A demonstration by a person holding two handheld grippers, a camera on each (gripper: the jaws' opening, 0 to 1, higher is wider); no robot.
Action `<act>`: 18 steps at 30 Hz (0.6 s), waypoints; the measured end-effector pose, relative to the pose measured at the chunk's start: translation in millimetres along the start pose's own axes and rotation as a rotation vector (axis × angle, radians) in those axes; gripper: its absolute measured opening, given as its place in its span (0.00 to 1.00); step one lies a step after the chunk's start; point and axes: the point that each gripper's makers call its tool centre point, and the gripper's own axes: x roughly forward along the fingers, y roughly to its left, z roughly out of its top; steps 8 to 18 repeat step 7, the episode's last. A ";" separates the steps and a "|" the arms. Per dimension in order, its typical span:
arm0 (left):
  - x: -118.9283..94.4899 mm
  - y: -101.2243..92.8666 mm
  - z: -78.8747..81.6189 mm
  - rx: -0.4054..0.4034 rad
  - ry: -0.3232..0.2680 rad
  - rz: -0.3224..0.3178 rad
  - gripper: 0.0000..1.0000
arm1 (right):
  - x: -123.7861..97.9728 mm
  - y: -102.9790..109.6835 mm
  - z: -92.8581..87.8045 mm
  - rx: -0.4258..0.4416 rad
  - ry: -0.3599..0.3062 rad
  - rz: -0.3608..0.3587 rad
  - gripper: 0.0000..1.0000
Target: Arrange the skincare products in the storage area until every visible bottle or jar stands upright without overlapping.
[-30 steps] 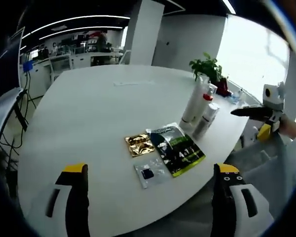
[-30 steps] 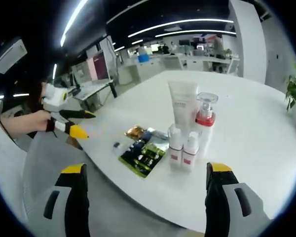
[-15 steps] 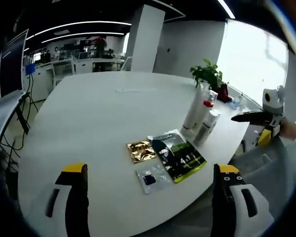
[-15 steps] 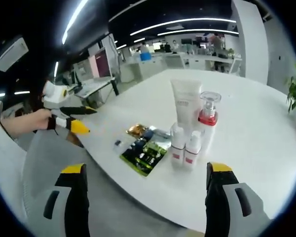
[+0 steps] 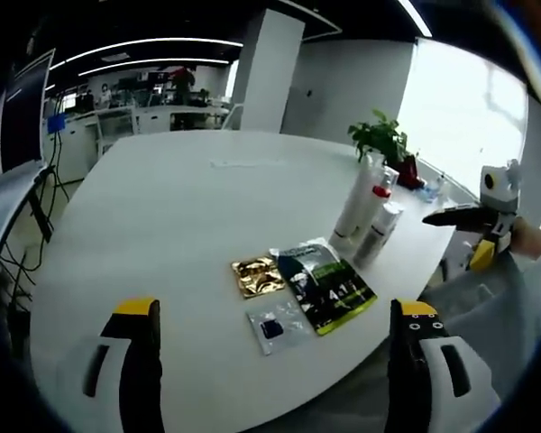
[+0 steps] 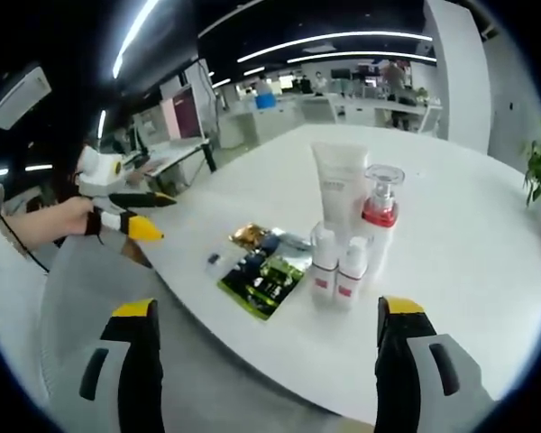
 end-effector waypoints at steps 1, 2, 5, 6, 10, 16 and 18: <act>0.0 -0.3 0.2 0.000 0.000 0.000 0.99 | 0.0 0.1 0.0 -0.001 0.000 0.000 0.99; 0.1 -0.3 0.2 0.001 0.000 -0.001 0.99 | -0.1 0.0 0.0 -0.001 -0.001 -0.001 0.99; 1.0 -1.0 -1.0 0.005 0.008 -0.004 0.99 | -0.5 0.1 0.1 0.001 -0.002 -0.003 0.99; 1.0 -1.5 -1.1 0.005 0.009 -0.006 0.99 | -0.5 -0.3 0.2 0.001 -0.003 -0.004 0.99; 1.2 -2.5 -1.5 0.008 0.011 -0.007 0.99 | -0.5 -0.8 0.2 0.001 -0.002 -0.004 0.99; 1.2 -2.5 -1.5 0.008 0.011 -0.007 0.99 | -0.5 -0.8 0.2 0.001 -0.002 -0.004 0.99; 1.2 -2.5 -1.5 0.008 0.011 -0.007 0.99 | -0.5 -0.8 0.2 0.001 -0.002 -0.004 0.99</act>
